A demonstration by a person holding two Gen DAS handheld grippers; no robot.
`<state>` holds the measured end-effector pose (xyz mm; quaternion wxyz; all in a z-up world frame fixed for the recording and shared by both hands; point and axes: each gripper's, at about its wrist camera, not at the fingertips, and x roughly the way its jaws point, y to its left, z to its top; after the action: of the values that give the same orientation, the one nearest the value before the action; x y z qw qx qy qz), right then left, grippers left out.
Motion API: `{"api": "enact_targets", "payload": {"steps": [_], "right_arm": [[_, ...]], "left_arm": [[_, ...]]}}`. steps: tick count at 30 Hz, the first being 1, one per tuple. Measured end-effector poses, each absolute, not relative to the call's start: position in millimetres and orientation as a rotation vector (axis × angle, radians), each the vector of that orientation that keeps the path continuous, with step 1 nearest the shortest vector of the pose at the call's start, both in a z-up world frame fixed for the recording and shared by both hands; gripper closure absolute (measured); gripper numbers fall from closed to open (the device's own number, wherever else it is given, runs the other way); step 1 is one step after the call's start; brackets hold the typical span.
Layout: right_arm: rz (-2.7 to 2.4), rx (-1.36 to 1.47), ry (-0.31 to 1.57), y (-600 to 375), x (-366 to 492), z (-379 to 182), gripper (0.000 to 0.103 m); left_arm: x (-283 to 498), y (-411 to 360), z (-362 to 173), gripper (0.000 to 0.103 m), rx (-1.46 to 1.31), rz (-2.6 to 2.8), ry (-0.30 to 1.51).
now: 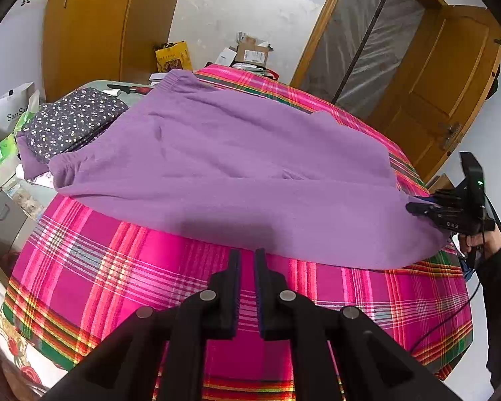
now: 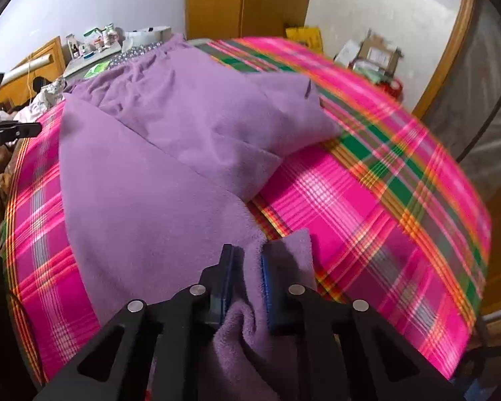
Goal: Fold clothes
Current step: 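Move the open right tool over the pants toward a leg hem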
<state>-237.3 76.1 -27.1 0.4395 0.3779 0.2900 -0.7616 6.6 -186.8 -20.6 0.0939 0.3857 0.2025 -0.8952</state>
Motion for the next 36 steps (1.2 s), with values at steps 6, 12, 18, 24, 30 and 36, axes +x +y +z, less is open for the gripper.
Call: {"api": "enact_targets", "payload": {"steps": [6,12,18,24,30,36], "right_arm": [[-1.952,0.757,0.692,93,-183,14,0.093],[-1.909,0.7,0.674,113,-107,27,0.093],[-1.81,0.823,0.673,127,-44,-8,0.093],[-1.965,0.799,0.595,142,-45,-4,0.079],[-2.084,0.725,0.387,147,-103,25,0.063],[-2.005,0.85,0.375,104,-150,0,0.06]], "left_arm": [[6,-184,-14,0.096,1.125,-2.683,0.596],[12,-184,-3,0.096,1.075,-2.722,0.607],[13,-181,4,0.096,1.05,-2.767,0.615],[1,-168,6,0.096,1.076,-2.806,0.597],[-3,-157,3,0.096,1.102,-2.833,0.59],[-3,-156,-2,0.096,1.125,-2.81,0.583]]}}
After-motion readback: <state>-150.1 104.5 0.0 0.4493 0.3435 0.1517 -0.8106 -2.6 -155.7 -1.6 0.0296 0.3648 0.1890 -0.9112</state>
